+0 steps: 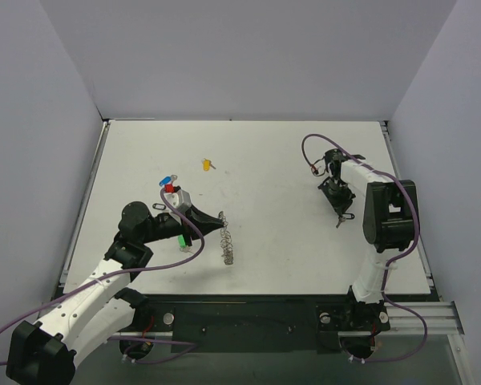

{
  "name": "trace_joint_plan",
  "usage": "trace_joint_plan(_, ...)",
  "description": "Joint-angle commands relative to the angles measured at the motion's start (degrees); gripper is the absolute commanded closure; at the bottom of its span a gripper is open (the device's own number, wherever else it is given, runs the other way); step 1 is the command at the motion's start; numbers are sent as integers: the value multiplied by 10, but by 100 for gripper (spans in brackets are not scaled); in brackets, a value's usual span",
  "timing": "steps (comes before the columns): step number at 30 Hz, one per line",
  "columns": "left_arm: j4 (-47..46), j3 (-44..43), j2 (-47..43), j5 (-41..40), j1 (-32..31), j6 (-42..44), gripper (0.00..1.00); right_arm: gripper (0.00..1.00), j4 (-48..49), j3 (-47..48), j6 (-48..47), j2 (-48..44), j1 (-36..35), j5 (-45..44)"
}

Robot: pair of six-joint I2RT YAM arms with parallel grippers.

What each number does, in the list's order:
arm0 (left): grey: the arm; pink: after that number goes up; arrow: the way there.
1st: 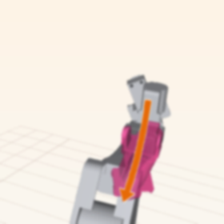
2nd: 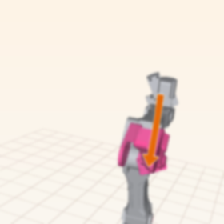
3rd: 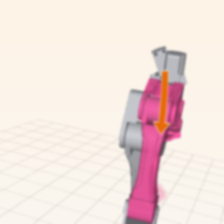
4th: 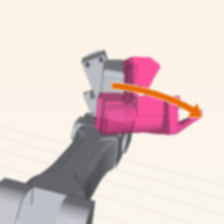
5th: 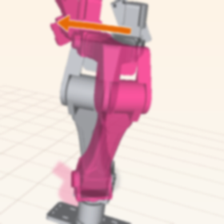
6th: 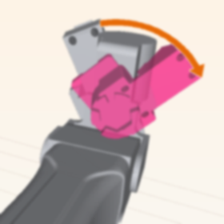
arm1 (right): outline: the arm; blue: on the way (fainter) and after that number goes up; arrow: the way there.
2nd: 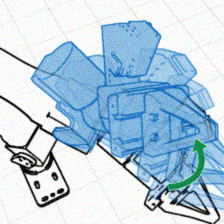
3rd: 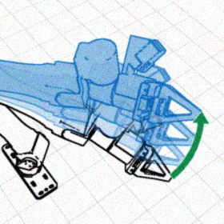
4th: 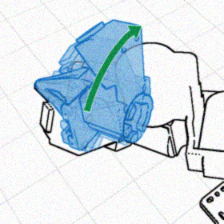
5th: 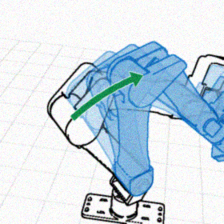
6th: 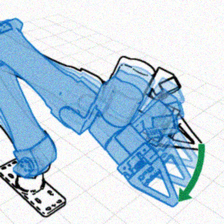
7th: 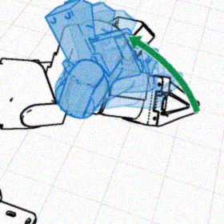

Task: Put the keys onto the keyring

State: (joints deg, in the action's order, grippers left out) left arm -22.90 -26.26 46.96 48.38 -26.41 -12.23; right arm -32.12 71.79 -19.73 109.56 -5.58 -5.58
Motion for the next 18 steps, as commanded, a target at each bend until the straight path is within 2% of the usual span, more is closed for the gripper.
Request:
trace_joint_plan(1,-23,-34,0,4,5,7,100,89,-31,6,-3,-15,5,-6)
trace_joint_plan(18,-22,-34,1,5,5,8,100,90,-33,-2,-2,-29,11,4)
